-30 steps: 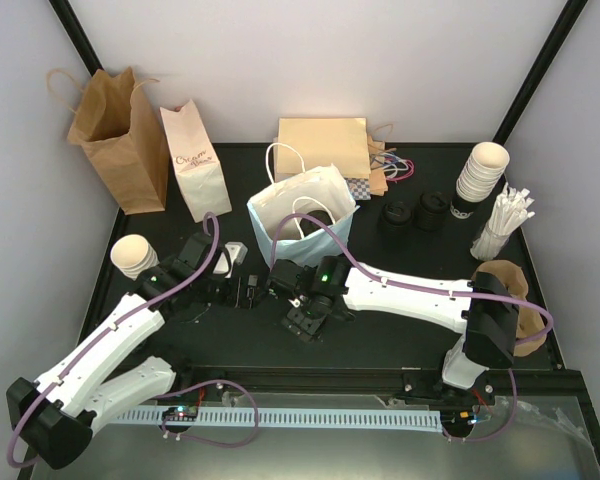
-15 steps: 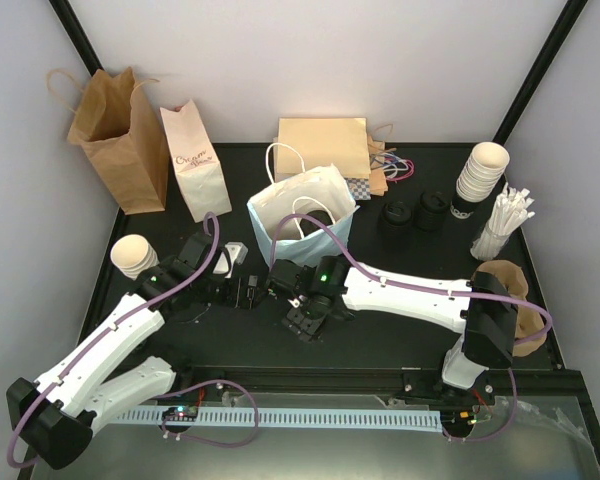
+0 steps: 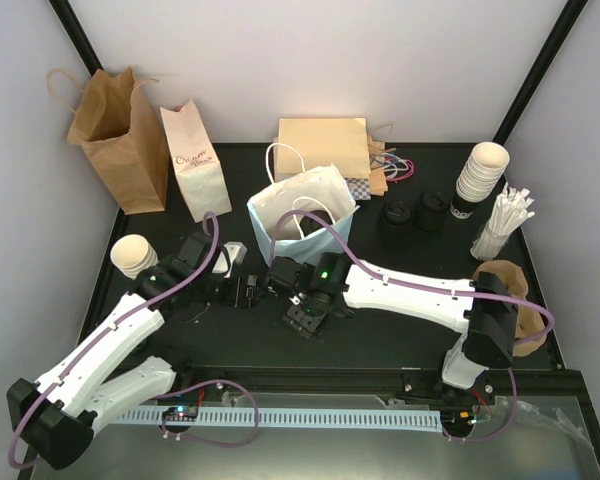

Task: Pack the takeout coffee

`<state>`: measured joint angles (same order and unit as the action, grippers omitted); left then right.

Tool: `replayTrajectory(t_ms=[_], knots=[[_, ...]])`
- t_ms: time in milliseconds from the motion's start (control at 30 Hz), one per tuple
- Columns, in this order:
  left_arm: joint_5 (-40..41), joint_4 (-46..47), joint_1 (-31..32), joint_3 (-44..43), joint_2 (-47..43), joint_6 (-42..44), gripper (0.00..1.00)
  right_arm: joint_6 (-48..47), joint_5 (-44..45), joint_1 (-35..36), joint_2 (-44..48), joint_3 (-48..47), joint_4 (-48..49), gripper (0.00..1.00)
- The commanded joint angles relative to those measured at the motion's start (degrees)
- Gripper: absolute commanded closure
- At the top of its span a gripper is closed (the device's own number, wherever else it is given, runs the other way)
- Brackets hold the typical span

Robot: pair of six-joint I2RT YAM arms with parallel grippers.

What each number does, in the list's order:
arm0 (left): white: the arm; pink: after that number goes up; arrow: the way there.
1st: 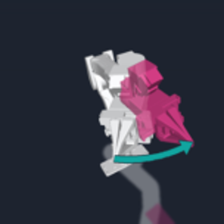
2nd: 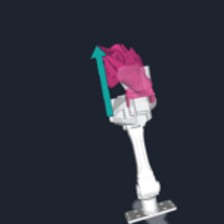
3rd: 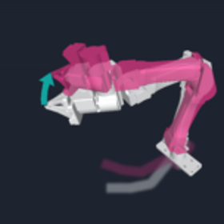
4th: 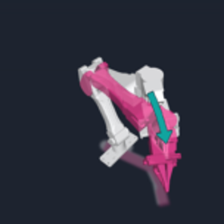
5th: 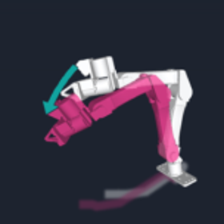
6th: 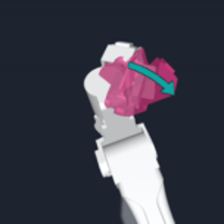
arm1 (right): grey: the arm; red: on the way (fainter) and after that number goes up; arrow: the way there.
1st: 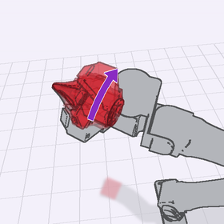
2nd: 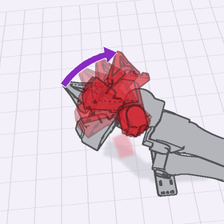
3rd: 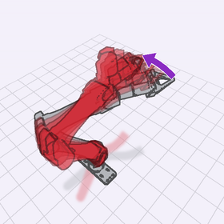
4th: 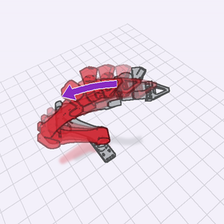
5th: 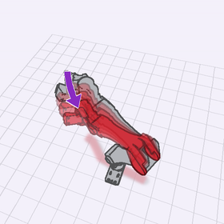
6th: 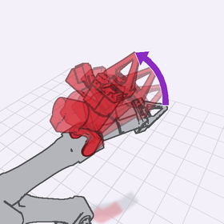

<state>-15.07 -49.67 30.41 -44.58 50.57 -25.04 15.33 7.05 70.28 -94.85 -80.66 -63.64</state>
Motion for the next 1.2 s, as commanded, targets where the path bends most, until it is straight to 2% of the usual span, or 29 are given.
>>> replayTrajectory(t_ms=[0,533,1167], knots=[[1.42,-0.78,-0.55,-2.79,-1.72,0.74,0.01,0.57,2.11,0.22,2.81,-1.64,-1.6,0.26],[5.24,0.18,-0.84,-2.62,-7.43,-1.42,0.01,1.2,2.51,0.26,7.3,-2.01,-2.4,0.26],[6.79,-0.05,-0.92,-3.4,-8.91,-2.12,0.01,1.32,1.76,0.2,6.85,5.96,3.18,0.26]])
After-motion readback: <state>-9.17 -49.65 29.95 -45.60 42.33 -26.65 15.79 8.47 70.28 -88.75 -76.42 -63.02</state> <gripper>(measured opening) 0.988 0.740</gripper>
